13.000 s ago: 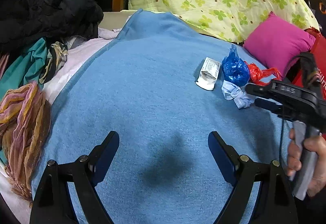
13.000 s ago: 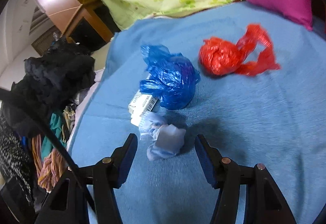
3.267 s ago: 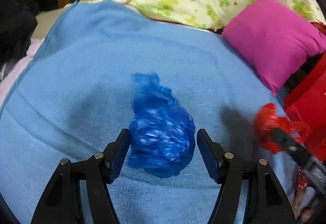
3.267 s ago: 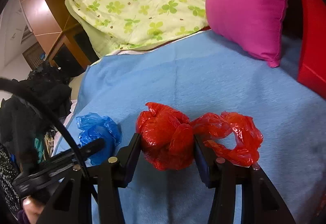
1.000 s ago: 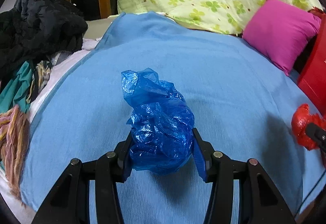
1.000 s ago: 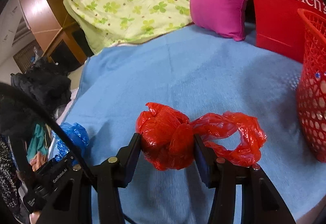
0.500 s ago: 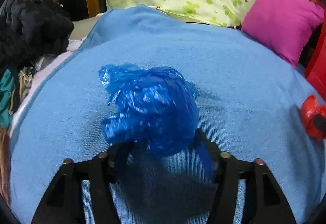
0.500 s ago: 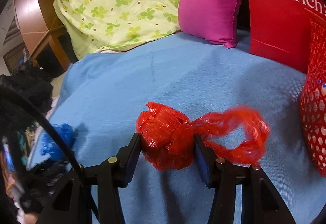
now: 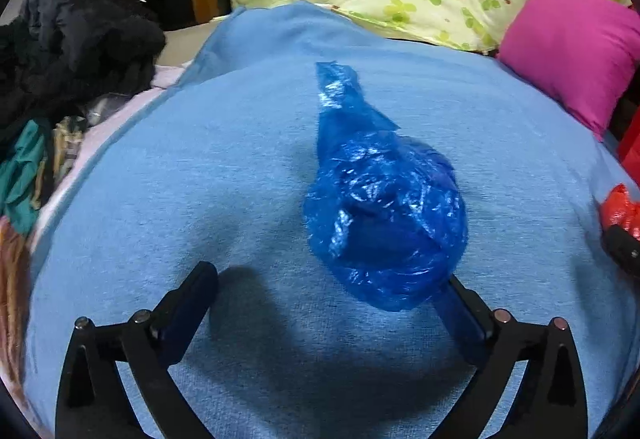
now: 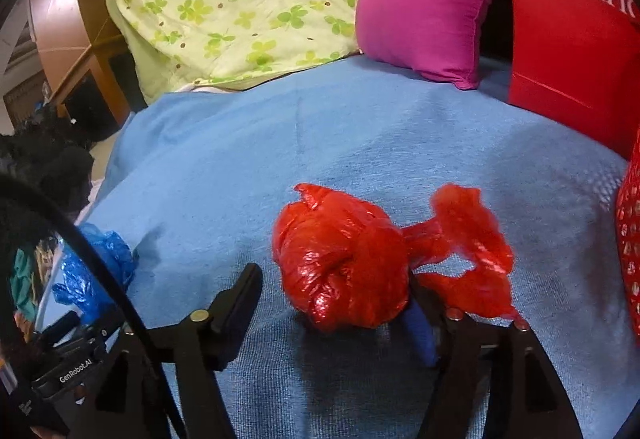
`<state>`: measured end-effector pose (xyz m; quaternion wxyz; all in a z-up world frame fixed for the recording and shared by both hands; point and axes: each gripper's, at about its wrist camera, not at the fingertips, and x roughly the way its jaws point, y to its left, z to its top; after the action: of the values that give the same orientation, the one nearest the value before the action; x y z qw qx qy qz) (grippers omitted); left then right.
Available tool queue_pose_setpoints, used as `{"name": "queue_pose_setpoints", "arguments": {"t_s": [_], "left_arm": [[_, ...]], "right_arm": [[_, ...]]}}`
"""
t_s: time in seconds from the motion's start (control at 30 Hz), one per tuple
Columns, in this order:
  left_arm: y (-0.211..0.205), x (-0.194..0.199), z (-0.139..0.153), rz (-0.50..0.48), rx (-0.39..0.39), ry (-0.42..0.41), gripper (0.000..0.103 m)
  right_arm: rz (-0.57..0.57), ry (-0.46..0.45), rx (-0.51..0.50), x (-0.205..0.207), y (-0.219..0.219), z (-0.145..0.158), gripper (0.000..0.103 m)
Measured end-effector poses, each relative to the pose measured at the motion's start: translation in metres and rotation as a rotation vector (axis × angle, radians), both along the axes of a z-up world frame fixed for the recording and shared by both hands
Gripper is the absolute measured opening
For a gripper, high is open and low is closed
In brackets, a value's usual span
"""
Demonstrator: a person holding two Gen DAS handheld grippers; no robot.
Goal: Collect trash
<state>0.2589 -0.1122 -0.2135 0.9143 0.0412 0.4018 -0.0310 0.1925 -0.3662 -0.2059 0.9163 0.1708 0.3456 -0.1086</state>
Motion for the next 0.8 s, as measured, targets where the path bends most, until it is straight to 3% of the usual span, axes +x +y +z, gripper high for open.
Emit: {"name": "queue_pose_setpoints", "arguments": {"t_s": [0.8], "left_arm": [[0.005,0.0,-0.004,0.004,-0.026,0.012,0.103]], "right_arm": [[0.058,0.138,-0.196,0.021,0.033,-0.006,0.1]]}}
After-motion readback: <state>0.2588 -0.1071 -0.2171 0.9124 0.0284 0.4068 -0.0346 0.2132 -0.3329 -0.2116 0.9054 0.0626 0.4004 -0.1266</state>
